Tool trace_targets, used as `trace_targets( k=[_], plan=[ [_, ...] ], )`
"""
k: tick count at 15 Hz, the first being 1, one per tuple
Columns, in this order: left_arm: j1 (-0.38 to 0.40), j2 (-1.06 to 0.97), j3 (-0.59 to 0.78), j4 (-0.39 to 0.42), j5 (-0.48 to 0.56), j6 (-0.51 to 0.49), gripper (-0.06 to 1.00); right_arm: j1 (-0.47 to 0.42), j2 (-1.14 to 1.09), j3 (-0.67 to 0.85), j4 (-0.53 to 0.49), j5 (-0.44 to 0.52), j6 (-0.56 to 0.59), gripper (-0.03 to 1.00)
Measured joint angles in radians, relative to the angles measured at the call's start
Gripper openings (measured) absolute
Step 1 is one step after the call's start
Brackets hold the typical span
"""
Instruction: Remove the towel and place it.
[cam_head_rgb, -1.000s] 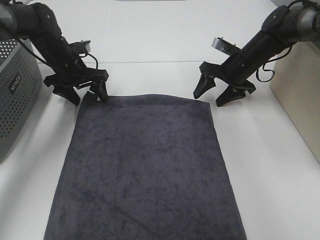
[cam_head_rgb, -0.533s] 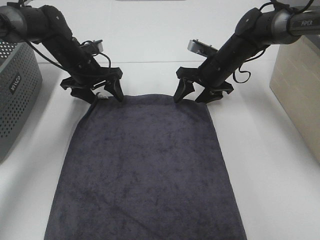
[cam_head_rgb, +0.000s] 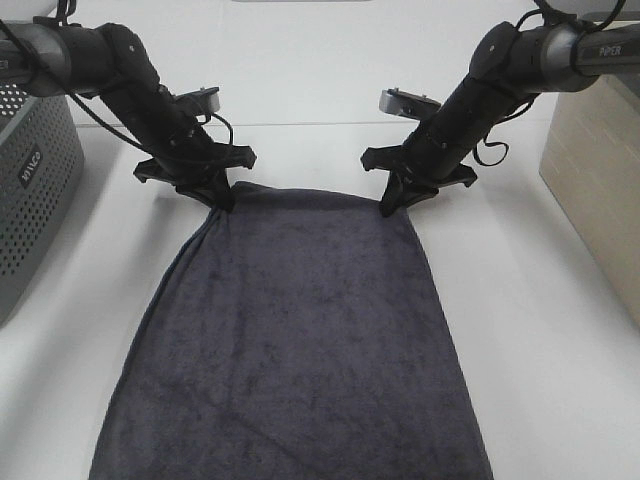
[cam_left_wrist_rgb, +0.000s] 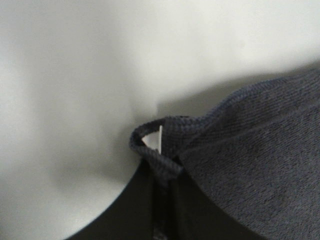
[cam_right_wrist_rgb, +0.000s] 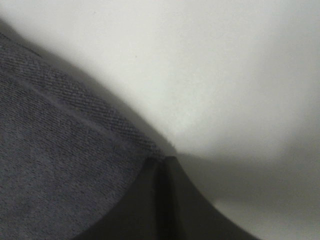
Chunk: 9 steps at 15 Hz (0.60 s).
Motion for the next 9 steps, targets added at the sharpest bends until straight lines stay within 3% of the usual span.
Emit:
trace_targets(
  k=[4, 9],
  plan=[
    [-0.003, 0.000, -0.016, 0.026, -0.001, 0.013, 0.02, 0.003, 0.020, -0.083, -0.071, 0.013, 0.000, 0.02],
    [-0.003, 0.001, -0.171, 0.063, -0.048, 0.027, 0.02, 0.003, 0.029, -0.280, -0.135, -0.022, 0.000, 0.02]
  ],
)
